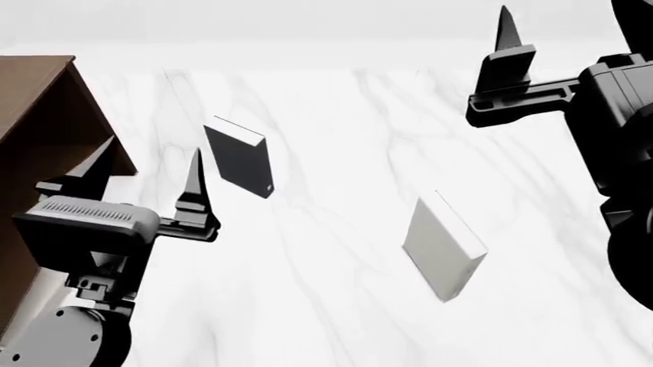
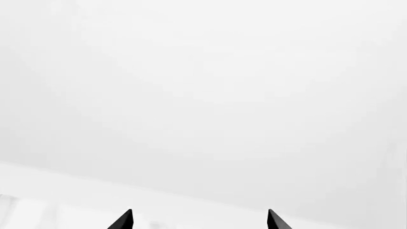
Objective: Pick up the book on the right and place it under the cabinet shelf.
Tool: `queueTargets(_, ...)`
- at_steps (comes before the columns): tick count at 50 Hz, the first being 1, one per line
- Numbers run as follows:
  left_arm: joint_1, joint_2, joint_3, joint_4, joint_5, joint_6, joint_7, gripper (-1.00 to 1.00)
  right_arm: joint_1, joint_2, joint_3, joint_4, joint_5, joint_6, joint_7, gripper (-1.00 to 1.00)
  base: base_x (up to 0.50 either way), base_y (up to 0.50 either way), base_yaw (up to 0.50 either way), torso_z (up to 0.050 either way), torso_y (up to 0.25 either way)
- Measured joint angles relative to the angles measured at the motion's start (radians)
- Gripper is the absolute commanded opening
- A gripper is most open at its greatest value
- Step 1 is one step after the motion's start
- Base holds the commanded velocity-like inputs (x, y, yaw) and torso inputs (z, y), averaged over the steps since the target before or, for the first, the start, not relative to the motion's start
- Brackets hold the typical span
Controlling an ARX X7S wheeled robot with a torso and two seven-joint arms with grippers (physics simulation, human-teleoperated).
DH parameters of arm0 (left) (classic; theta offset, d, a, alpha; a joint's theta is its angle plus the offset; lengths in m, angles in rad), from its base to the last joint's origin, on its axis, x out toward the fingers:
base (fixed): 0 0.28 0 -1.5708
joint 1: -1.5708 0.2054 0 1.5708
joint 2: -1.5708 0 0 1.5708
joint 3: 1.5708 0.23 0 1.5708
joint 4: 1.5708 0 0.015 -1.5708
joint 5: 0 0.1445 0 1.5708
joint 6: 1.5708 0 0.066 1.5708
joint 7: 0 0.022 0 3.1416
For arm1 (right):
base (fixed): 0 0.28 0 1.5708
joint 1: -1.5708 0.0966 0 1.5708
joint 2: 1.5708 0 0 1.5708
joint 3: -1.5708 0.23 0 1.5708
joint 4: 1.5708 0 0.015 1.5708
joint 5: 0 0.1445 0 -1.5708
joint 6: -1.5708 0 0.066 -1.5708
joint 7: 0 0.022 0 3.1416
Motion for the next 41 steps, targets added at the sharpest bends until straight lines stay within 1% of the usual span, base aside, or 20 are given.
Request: queueTargets(41,-0.047,-0.063,-0.032,0.208,-0.057,-0.090,-0.058,1.00,-0.008,0.012,0.017,-0.013,0.000,0.004,0.005,1.00,0.00,0.00,0.00,0.000,0.151)
